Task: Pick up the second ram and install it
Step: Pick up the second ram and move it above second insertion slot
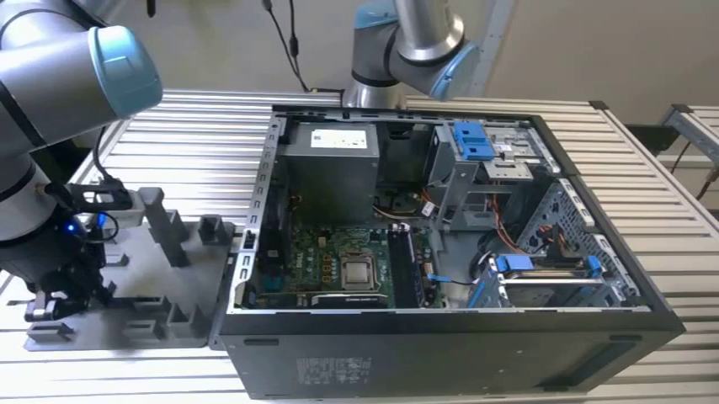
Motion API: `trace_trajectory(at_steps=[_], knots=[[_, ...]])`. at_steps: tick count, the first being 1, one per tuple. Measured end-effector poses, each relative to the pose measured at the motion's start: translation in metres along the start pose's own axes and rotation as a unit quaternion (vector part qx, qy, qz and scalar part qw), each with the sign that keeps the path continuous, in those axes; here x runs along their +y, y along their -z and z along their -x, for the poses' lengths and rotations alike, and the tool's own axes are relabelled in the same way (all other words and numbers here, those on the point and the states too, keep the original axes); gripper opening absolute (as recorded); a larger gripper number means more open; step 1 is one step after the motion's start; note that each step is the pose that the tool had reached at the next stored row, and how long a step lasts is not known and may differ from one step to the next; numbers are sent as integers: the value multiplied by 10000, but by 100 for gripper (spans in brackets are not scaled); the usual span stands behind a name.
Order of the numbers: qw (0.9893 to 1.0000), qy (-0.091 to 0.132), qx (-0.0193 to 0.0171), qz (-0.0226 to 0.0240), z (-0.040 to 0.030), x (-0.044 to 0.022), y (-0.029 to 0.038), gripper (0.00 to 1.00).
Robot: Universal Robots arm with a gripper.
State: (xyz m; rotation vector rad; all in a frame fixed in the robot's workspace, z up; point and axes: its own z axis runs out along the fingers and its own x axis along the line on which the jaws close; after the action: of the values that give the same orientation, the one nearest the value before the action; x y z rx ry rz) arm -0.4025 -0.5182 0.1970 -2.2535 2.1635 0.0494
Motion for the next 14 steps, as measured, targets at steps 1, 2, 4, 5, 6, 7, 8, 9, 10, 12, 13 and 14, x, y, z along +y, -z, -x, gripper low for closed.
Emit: trace_trajectory(at_steps=[1, 2, 4, 5, 6, 7, 8, 9, 10, 12, 13, 14], knots=[[10000, 0, 0, 0, 0, 0, 0, 14], [10000, 0, -1, -1, 0, 0, -1, 14], [10000, 0, 0, 0, 0, 0, -1, 14], [10000, 0, 0, 0, 0, 0, -1, 14], [10000, 0, 0, 0, 0, 0, -1, 14], [10000, 0, 0, 0, 0, 0, -1, 14], [10000, 0, 0, 0, 0, 0, -1, 14], [10000, 0, 0, 0, 0, 0, -1, 14], [10000, 0, 0, 0, 0, 0, -1, 14], [10000, 0, -2, -2, 0, 0, 4, 14], [10000, 0, -1, -1, 1, 0, 17, 14], [10000, 0, -1, -1, 1, 1, 33, 14]])
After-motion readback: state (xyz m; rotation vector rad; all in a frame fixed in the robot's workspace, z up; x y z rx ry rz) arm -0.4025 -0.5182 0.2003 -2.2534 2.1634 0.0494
